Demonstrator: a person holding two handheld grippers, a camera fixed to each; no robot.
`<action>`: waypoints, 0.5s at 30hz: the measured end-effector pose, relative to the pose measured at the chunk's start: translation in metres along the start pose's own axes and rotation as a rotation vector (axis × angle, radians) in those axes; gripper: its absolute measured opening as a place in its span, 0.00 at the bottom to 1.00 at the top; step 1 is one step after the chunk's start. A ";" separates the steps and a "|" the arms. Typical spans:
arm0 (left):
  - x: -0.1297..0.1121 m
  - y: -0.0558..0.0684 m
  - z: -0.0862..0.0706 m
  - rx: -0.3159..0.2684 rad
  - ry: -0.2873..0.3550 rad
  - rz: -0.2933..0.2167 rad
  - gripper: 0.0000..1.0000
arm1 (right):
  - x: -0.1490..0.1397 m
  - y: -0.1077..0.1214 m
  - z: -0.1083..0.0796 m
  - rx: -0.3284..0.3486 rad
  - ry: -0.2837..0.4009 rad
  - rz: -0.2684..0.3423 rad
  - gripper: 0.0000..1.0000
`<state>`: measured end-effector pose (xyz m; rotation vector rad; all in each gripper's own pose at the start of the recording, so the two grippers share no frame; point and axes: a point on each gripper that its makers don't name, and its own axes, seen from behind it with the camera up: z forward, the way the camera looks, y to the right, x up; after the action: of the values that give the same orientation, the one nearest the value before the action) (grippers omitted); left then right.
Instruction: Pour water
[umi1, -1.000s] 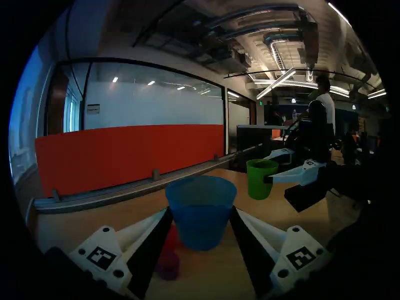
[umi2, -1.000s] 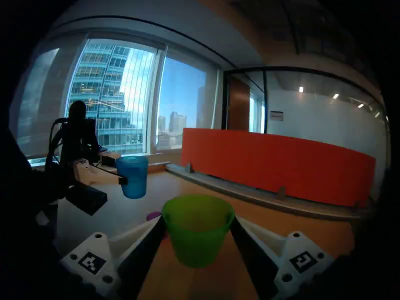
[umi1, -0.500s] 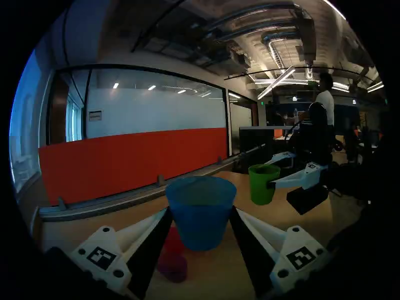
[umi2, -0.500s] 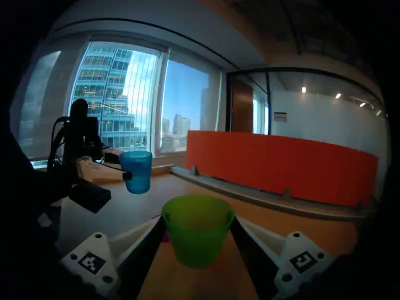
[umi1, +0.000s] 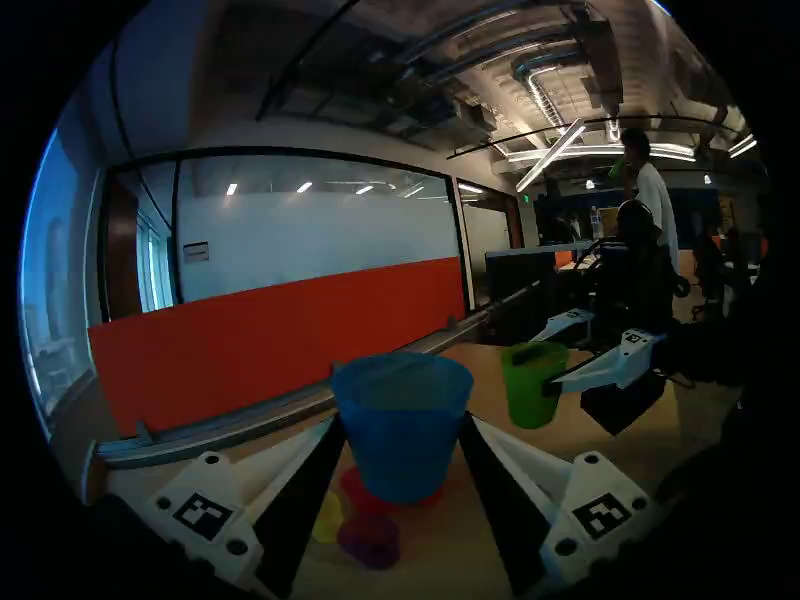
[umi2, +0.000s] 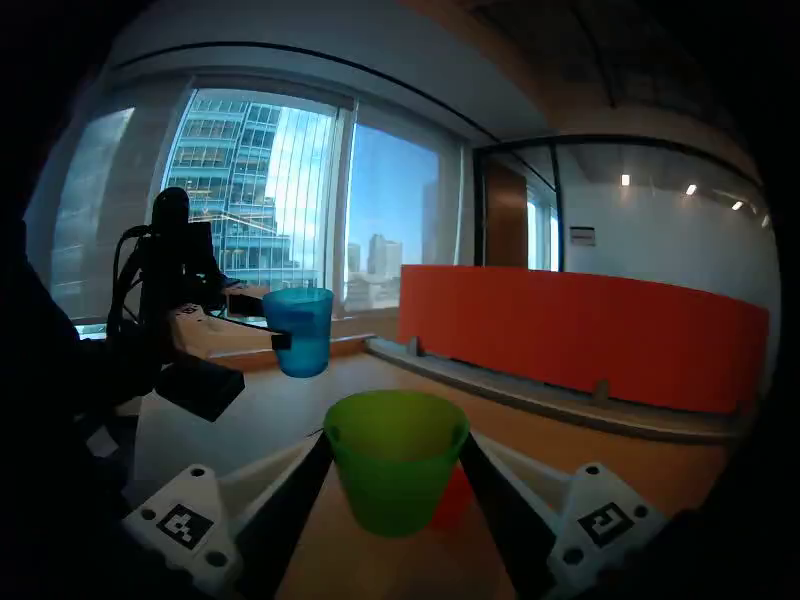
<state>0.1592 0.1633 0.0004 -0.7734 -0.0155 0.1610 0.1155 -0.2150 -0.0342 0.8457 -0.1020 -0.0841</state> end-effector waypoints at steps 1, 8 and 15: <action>0.001 -0.001 -0.001 0.003 0.002 0.006 0.81 | 0.000 -0.002 0.001 0.005 0.002 0.001 0.91; 0.011 -0.005 -0.005 0.020 0.014 0.049 0.81 | -0.001 -0.015 0.011 0.040 0.007 0.005 0.91; 0.018 -0.012 -0.008 0.048 0.019 0.111 0.81 | -0.006 -0.027 0.020 0.073 0.007 0.010 0.91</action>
<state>0.1796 0.1519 0.0025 -0.7285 0.0495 0.2580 0.1063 -0.2473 -0.0417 0.9186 -0.1031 -0.0687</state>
